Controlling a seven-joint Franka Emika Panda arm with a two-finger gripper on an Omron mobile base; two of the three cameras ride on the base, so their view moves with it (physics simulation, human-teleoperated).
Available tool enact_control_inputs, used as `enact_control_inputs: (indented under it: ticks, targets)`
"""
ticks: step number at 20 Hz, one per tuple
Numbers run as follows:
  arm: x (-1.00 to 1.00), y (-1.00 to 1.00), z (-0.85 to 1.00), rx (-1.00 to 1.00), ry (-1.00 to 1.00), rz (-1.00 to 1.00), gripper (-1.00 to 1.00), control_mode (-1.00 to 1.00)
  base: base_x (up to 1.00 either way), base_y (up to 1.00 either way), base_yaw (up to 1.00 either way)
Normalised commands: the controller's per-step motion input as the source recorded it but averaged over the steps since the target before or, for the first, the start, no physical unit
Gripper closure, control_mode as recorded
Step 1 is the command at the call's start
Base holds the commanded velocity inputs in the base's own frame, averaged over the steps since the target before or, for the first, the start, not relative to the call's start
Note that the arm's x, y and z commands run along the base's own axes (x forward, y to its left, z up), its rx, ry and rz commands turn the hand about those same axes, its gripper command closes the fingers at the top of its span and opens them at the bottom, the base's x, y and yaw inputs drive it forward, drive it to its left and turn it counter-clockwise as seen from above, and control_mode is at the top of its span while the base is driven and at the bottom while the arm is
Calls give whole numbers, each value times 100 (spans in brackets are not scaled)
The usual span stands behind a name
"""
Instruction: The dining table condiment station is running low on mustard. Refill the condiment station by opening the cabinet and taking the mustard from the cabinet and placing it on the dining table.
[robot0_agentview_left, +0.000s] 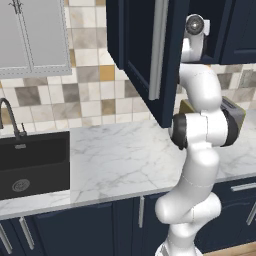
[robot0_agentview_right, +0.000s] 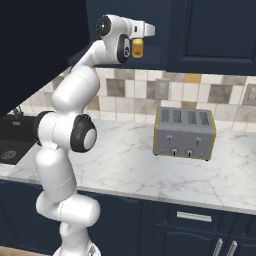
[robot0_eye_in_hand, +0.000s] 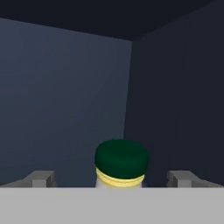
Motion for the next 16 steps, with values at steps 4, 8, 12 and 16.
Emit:
enact_control_inputs:
  ticks: [4,8,12,16]
  targets:
    - [4,-19,0,0,0,0,100,-100,0,0,0]
    - [0,-7,0,0,0,0,100,-100,0,0,0]
    - [3,0,0,0,3,0,100,-100,0,0,0]
    - [0,0,0,0,0,0,100,-100,0,0,0]
